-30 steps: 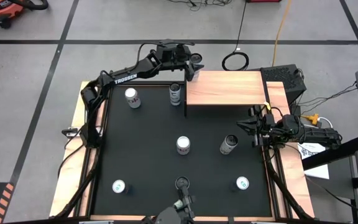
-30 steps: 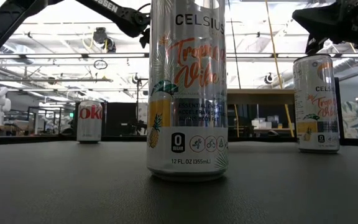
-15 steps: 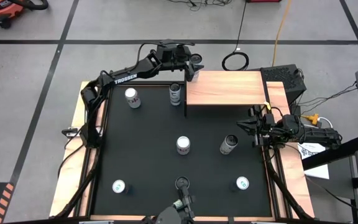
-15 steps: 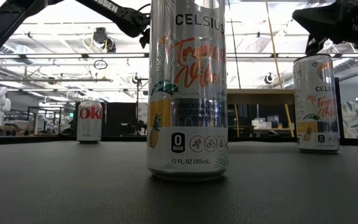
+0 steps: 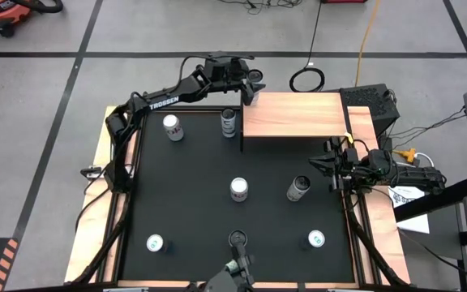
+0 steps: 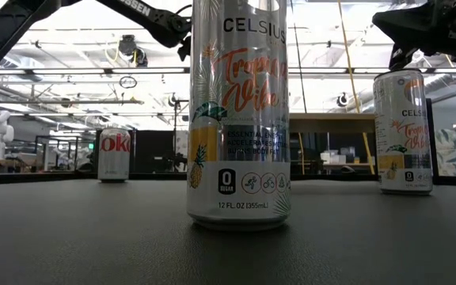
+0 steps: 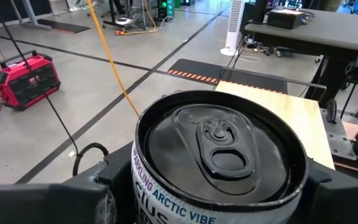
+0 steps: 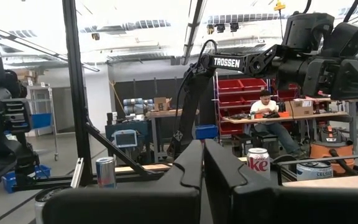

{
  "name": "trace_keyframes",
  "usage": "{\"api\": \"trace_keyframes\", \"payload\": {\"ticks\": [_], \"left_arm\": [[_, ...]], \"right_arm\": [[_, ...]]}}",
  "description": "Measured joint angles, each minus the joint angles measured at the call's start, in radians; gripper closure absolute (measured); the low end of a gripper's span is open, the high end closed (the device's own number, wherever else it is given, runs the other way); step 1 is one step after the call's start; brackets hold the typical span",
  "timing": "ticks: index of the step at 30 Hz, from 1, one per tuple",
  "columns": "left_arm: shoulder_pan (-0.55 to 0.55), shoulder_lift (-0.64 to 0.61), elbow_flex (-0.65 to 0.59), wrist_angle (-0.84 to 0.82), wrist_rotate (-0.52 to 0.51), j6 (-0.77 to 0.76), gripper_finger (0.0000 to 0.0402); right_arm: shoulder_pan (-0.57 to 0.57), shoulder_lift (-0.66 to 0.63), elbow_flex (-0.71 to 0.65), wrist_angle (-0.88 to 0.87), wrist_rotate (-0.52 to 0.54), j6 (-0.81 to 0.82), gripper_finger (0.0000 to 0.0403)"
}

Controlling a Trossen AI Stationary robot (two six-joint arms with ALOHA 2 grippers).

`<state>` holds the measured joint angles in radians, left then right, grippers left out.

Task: Place canned beverage on shelf
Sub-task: Put the bottom white-blue soda can on the shelf

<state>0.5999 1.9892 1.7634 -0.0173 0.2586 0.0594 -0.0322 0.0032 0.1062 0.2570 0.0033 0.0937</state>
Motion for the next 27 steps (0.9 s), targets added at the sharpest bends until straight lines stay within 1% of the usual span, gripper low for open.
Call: {"api": "trace_keyframes", "payload": {"ticks": [5,8,15,21,27], "left_arm": [[0.0,0.0,0.0,0.009,0.002,0.001,0.0101],[0.0,0.0,0.0,0.01,0.004,0.001,0.0088],[0.0,0.0,0.0,0.015,-0.002,0.001,0.0085],[0.002,0.0,0.0,0.082,-0.006,-0.001,0.0084],[0.003,-0.035,0.009,0.079,-0.005,-0.001,0.0084]], "right_arm": [[0.0,0.0,0.0,0.001,0.0,0.01,0.0403],[0.0,0.0,0.0,0.001,0.0,0.027,0.0403],[0.0,0.0,0.0,0.001,0.0,0.037,0.0403],[0.0,0.0,0.0,0.001,0.0,0.037,0.0403],[0.0,0.0,0.0,0.003,0.0,0.03,0.0403]]}}
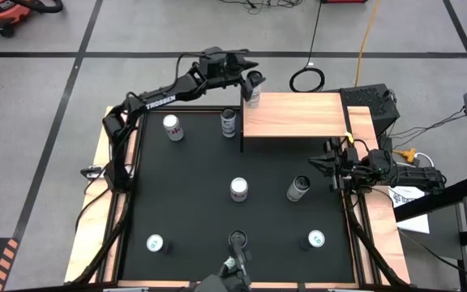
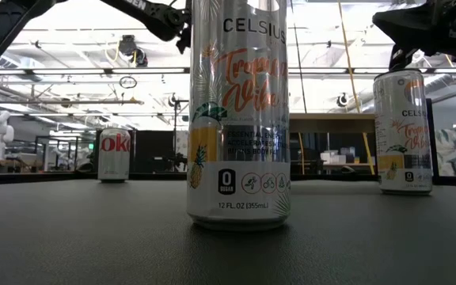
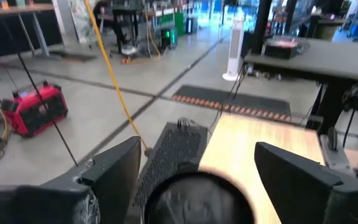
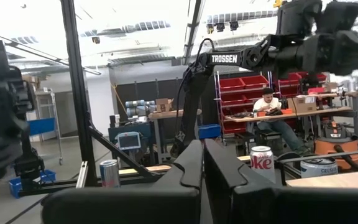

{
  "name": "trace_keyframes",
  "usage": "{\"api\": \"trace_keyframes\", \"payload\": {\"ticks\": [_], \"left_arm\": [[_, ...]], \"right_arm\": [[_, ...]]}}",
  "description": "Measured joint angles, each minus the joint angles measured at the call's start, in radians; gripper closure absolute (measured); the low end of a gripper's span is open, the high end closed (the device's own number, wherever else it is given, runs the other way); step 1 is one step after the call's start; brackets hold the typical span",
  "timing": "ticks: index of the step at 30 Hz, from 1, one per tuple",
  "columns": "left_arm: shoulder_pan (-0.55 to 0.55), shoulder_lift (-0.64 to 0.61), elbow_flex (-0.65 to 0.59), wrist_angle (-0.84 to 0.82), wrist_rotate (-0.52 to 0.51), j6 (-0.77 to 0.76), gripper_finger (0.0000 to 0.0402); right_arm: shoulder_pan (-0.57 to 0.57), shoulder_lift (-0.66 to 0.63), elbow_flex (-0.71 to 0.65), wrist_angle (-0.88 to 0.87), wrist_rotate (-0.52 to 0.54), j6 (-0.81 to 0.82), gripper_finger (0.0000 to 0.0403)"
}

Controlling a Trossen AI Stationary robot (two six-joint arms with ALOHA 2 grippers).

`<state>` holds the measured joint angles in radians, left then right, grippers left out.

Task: Place canned beverage on shelf
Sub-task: Put the bottom white-blue soda can on the shelf, then put the top white-yellow soda can on the shelf

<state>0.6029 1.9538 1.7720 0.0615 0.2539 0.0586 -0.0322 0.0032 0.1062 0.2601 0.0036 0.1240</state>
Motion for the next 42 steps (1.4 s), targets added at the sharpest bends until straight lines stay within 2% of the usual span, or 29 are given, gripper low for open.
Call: {"api": "trace_keyframes", "payload": {"ticks": [7,16,19,26,33,42], "left_arm": [[0.0,-0.101,0.001,-0.068,0.049,0.0,0.0084],[-0.034,-0.307,0.002,-0.377,0.302,0.009,0.0084],[-0.066,-0.354,0.003,-0.461,0.339,0.013,0.0084],[-0.156,-0.4,0.003,-0.663,0.308,0.146,0.0084],[-0.206,-0.399,0.002,-0.825,0.176,0.219,0.0084],[-0.219,-0.399,0.002,-0.787,0.156,0.261,0.0084]], "right_arm": [[0.0,0.0,0.0,0.039,0.0,-0.015,0.0403],[0.0,0.0,0.0,0.086,0.025,-0.015,0.0403],[0.0,0.0,0.0,0.089,0.046,0.006,0.0403],[0.0,0.0,0.0,0.088,0.048,0.021,0.0403],[0.0,0.0,0.0,0.087,0.048,0.021,0.0403],[0.0,0.0,0.0,0.088,0.048,0.015,0.0403]]}}
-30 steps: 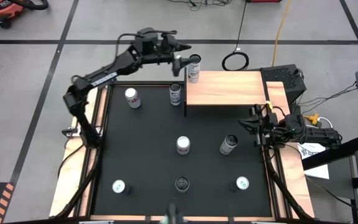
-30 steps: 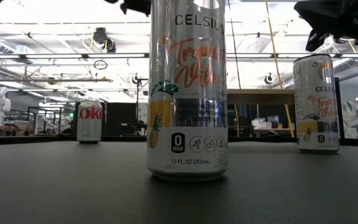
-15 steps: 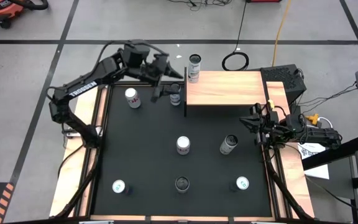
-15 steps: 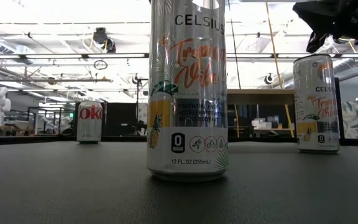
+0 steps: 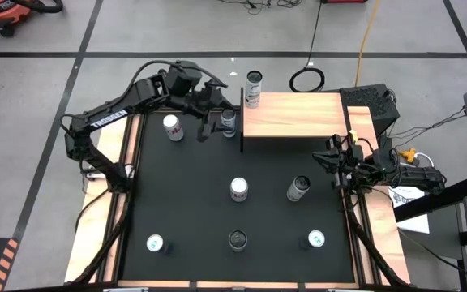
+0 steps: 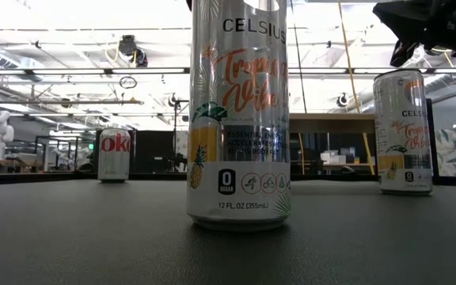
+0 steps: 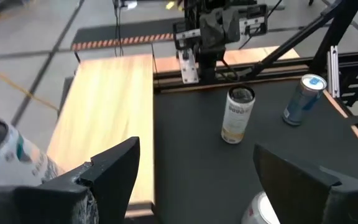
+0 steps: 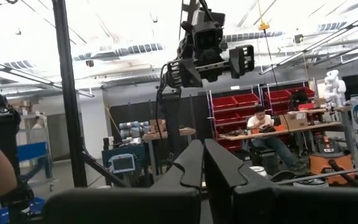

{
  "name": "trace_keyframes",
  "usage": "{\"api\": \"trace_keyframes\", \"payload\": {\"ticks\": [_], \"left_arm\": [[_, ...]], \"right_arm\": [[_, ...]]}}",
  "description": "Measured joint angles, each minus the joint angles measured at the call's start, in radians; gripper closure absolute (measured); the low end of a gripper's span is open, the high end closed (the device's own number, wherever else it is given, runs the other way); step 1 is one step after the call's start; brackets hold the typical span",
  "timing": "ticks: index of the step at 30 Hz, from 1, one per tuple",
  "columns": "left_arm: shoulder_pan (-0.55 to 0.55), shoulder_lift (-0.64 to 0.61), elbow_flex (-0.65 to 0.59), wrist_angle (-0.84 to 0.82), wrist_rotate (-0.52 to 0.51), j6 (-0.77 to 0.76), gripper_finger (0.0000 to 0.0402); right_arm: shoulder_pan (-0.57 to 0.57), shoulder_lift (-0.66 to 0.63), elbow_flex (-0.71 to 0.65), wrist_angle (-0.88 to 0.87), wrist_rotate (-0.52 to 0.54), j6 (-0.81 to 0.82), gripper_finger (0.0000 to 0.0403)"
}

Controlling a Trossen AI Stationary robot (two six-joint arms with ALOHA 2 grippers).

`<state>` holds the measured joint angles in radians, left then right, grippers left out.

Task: Place canned beverage on shelf
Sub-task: Put the top white-yellow soda can on the shelf

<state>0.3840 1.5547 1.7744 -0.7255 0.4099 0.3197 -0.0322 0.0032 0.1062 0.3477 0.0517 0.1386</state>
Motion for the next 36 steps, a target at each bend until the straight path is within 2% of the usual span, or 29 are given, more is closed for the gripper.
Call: {"api": "trace_keyframes", "payload": {"ticks": [4,9,19,27,32,36], "left_arm": [[0.0,0.008,0.0,0.062,0.0,0.009,0.0084],[0.0,0.008,-0.001,0.092,0.0,0.008,0.0084],[0.0,0.008,-0.001,0.089,-0.003,-0.004,0.0084],[-0.001,0.008,-0.001,0.089,-0.007,-0.151,0.0084],[-0.011,0.008,-0.001,0.089,-0.007,-0.157,0.0084],[-0.019,0.008,-0.001,0.089,-0.007,-0.157,0.0084]], "right_arm": [[0.0,0.0,0.0,-0.001,-0.001,-0.02,0.0396],[0.0,0.011,0.0,0.0,0.0,-0.019,0.0362],[0.0,0.049,0.0,-0.002,0.0,-0.079,0.0256],[0.0,0.087,0.0,0.0,0.004,-0.104,0.0179],[0.0,0.087,0.005,0.072,0.003,-0.112,0.016],[0.0,0.087,0.066,0.019,0.0,-0.086,0.0159]]}}
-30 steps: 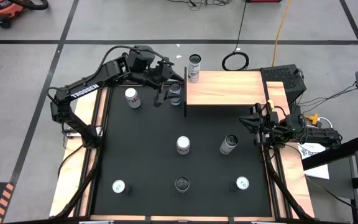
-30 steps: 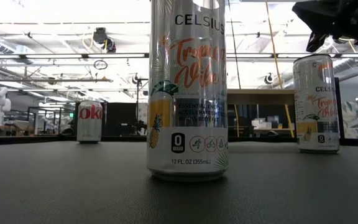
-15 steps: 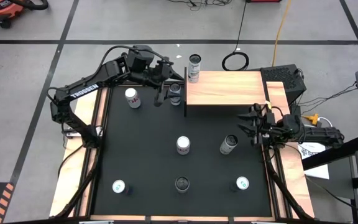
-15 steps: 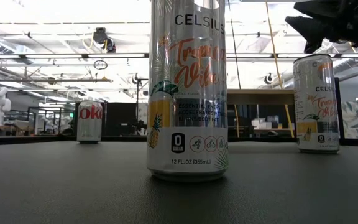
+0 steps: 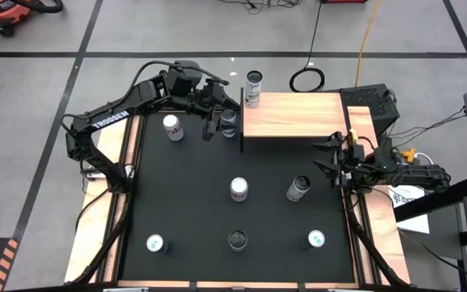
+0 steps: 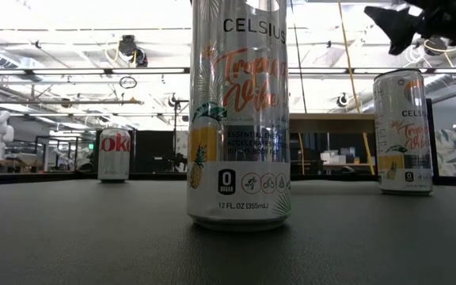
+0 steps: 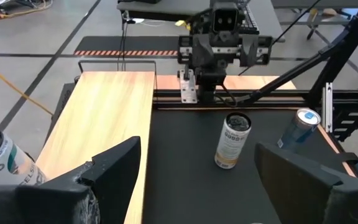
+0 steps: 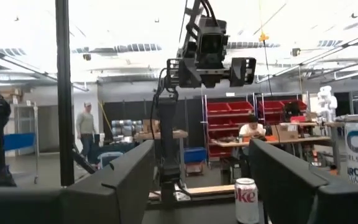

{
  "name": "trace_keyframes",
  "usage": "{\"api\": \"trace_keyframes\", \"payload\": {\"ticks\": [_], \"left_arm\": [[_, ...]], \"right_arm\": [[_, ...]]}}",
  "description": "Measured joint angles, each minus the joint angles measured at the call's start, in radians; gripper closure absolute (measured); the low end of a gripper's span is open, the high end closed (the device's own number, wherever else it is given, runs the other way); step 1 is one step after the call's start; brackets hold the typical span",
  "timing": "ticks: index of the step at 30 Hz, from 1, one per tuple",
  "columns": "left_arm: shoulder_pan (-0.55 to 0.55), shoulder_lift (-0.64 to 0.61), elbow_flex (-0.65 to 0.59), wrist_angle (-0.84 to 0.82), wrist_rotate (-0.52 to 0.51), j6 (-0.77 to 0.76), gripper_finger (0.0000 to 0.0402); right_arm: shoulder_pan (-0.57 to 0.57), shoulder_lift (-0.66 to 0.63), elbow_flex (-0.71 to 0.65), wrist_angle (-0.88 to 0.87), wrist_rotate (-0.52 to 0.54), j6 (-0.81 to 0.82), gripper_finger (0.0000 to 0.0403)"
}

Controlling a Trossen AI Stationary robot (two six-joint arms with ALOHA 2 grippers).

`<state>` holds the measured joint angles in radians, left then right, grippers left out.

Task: Place canned beverage on shelf
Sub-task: Put the top white-yellow soda can on the shelf

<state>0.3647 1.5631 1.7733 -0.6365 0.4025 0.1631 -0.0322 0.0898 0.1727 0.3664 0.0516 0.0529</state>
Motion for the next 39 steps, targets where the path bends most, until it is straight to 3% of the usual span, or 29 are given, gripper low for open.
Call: {"api": "trace_keyframes", "payload": {"ticks": [8,17,29,39], "left_arm": [[-0.001,0.0,0.0,0.0,0.0,0.001,0.0084],[-0.001,0.0,0.0,-0.019,0.0,0.0,0.0084],[-0.001,0.0,0.0,-0.04,0.0,0.001,0.0084],[-0.001,0.0,0.0,-0.063,-0.014,0.049,0.0084]], "right_arm": [[0.001,0.079,0.231,-0.284,-0.001,-0.037,0.0159],[0.001,0.223,0.451,-0.757,-0.001,-0.003,0.0159],[0.001,0.279,0.47,-0.718,-0.001,0.159,0.0159],[0.001,0.28,0.47,-0.716,-0.001,0.175,0.0151]]}}
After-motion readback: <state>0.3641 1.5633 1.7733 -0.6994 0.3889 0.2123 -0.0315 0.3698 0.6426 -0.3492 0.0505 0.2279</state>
